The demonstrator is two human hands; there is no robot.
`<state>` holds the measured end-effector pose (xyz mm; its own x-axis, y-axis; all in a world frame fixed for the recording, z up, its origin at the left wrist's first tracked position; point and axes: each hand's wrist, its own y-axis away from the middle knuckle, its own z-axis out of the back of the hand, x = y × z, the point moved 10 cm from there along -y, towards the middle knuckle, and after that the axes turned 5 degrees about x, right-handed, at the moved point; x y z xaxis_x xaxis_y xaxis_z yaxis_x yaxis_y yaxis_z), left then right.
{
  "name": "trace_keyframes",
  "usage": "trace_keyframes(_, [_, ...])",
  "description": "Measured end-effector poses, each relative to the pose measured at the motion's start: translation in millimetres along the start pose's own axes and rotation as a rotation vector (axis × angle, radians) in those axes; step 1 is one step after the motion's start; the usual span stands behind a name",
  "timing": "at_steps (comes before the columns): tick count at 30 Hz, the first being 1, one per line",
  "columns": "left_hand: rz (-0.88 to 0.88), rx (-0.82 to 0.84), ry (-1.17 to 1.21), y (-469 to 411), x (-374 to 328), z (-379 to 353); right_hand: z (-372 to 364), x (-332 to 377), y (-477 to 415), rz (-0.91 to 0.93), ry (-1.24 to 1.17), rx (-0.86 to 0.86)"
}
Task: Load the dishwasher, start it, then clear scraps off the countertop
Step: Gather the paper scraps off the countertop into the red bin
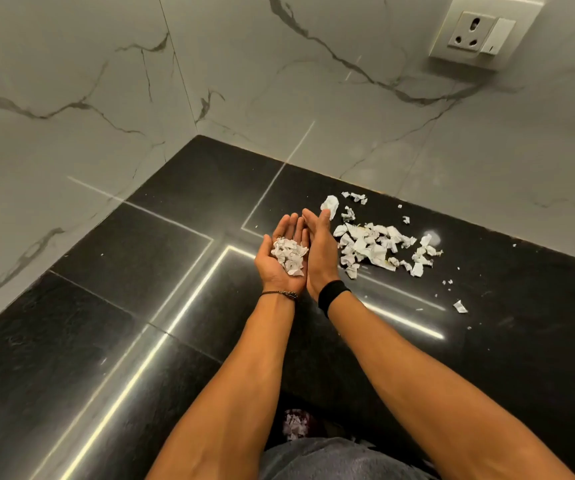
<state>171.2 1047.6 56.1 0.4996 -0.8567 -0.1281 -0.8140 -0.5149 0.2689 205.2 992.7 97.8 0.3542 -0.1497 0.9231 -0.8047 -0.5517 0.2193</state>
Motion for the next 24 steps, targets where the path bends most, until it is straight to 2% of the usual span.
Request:
trace_keyframes(11, [-0.041, -0.058, -0.094, 61, -16, 28, -9, -35, 58, -0.024, -0.092, -0.017])
trace_keyframes(18, [-0.191, -0.048, -0.154, 120, -12, 13, -8, -27, 103, -0.009, -0.075, 0.115])
trace_keyframes(24, [-0.332, -0.068, -0.158, 196, 31, 11, 28, -19, 167, -0.052, -0.083, 0.248])
